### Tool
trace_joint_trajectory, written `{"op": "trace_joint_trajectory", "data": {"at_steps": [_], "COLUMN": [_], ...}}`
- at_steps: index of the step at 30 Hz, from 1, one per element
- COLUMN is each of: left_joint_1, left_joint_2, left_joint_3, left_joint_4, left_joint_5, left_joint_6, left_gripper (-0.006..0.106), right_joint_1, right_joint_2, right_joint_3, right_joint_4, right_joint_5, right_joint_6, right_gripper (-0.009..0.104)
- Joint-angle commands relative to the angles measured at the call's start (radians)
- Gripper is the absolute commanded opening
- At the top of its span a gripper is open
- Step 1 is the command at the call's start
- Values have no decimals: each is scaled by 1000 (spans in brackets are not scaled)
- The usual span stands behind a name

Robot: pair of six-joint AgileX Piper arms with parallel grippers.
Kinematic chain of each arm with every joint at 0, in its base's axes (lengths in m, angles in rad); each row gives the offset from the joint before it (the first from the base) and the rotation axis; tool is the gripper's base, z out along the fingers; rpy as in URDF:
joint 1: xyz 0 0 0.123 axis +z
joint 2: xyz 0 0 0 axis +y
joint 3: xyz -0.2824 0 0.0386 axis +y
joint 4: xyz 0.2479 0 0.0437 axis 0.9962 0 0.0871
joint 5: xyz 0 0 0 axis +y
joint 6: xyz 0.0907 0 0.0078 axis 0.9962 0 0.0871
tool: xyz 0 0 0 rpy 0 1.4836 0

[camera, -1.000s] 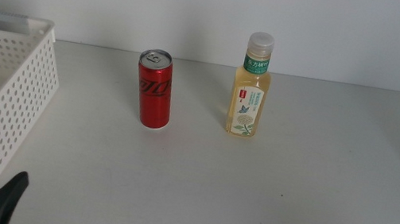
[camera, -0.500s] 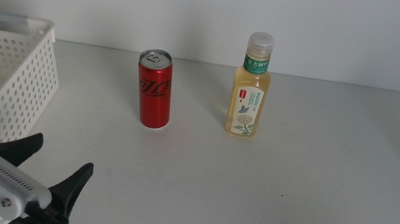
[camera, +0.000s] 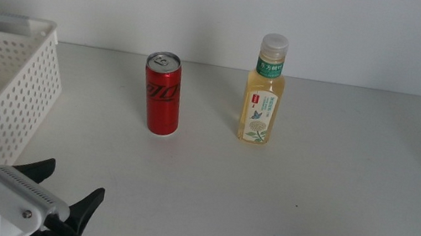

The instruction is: Use arms to grab the bottles and put them into the dustbin to the left of the table.

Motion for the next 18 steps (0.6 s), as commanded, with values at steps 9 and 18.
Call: {"op": "trace_joint_trajectory", "data": {"at_steps": [9, 18], "left_joint_1": [-8, -7], "left_joint_2": [32, 200], "left_joint_3": [-17, -255], "left_joint_4": [35, 65], "left_joint_5": [-180, -156], "left_joint_6": [-114, -147], "left_gripper": [92, 92], "right_joint_1": [-5, -5], "right_joint_2": [-21, -21], "right_joint_3": [-10, -10], "right_joint_4": [-13, -13], "right_joint_5": [-69, -69], "right_joint_6": [-9, -9], "right_gripper": [71, 71]}}
